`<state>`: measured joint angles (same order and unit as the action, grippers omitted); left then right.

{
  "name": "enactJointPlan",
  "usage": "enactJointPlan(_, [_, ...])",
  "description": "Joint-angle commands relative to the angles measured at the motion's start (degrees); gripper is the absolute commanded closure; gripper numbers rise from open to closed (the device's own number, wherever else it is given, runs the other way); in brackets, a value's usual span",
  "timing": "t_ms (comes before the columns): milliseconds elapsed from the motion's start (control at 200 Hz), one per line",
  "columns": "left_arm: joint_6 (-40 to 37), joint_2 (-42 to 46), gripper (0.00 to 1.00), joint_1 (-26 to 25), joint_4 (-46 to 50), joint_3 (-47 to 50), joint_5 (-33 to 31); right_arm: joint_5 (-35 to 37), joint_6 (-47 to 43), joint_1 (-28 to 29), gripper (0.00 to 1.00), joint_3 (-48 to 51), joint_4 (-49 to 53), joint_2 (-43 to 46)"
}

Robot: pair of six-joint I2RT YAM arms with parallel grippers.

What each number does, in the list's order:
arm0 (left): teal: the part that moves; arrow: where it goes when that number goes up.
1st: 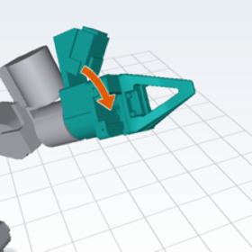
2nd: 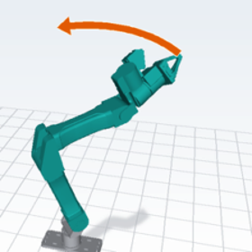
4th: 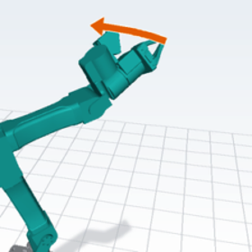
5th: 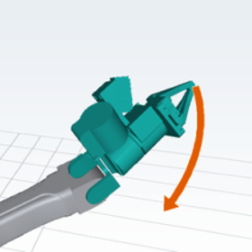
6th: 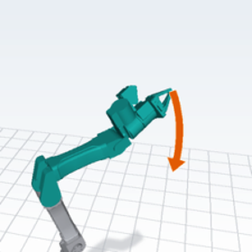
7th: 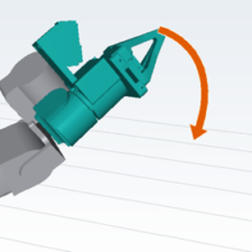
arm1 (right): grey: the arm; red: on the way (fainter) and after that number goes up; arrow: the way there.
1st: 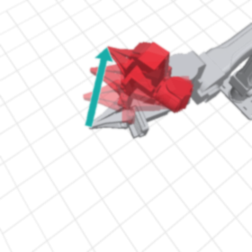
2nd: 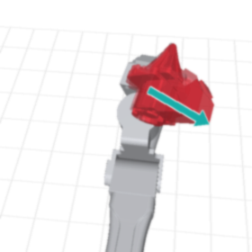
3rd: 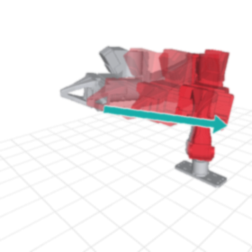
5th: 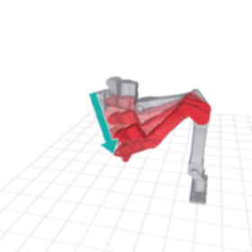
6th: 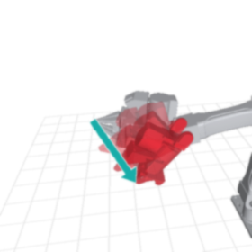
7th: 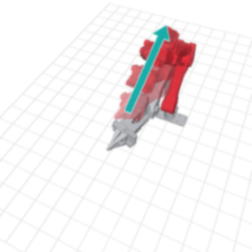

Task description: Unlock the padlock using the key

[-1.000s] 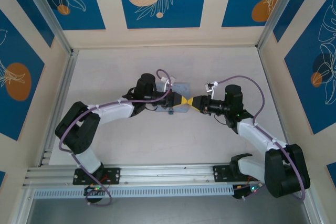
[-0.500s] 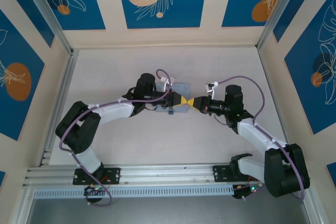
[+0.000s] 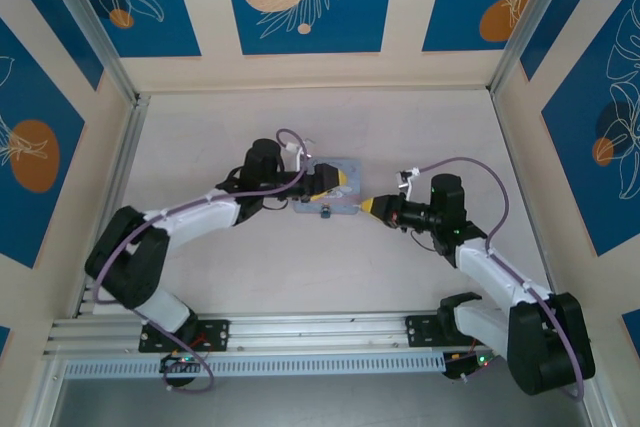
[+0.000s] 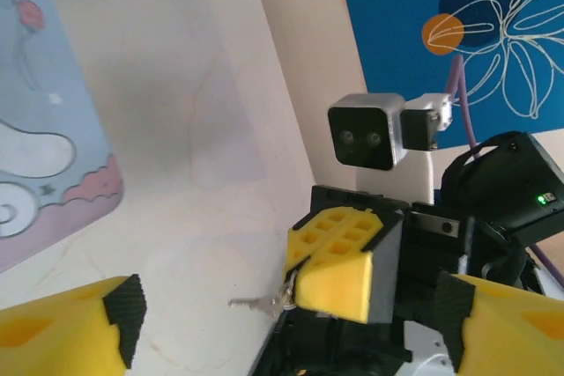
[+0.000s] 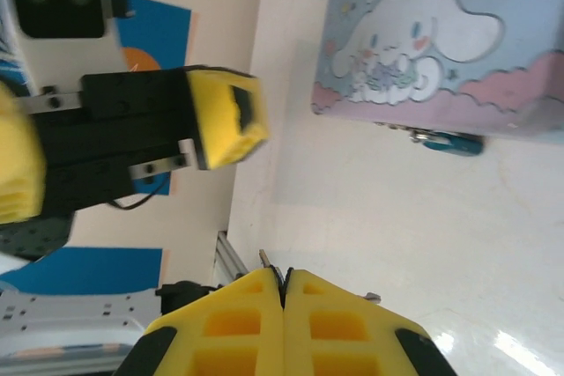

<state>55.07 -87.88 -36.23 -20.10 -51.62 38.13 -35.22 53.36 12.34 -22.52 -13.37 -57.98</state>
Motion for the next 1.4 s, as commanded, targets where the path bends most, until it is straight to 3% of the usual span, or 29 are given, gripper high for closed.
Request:
enactJointPlan(0, [-5.46, 5.83, 0.05, 0.08, 6.84, 3.84, -6.75, 5.49, 2.39, -0.11, 1.0, 1.94, 3.33, 2.51])
enactJointPlan(270, [-12.69, 7.34, 0.0, -4.22, 10.86, 12.87, -17.63, 11.66, 7.36, 1.76, 1.0, 3.18, 3.19, 2.44])
enactJointPlan(510, [-18.44, -1.22, 0.08, -9.16, 9.45, 9.94, -27.35, 12.59, 6.74, 4.8, 1.0, 0.65, 2.47, -2.62])
enactJointPlan(725, [-21.57, -4.97, 0.1, -9.85, 4.12, 9.7, -36.02, 12.88, 5.57, 5.05, 1.0, -0.98, 3.15, -5.13])
enactJointPlan(930, [-23.23, -11.86, 0.12, -9.83, 0.43, 6.17, -34.88, 12.62, 4.86, 3.23, 1.0, -2.23, 5.14, -4.95])
enactJointPlan(1395, [-19.28, -23.08, 0.17, -9.98, -10.44, 0.44, -31.54, 8.79, 3.71, -4.07, 1.0, -3.71, 6.07, -7.18])
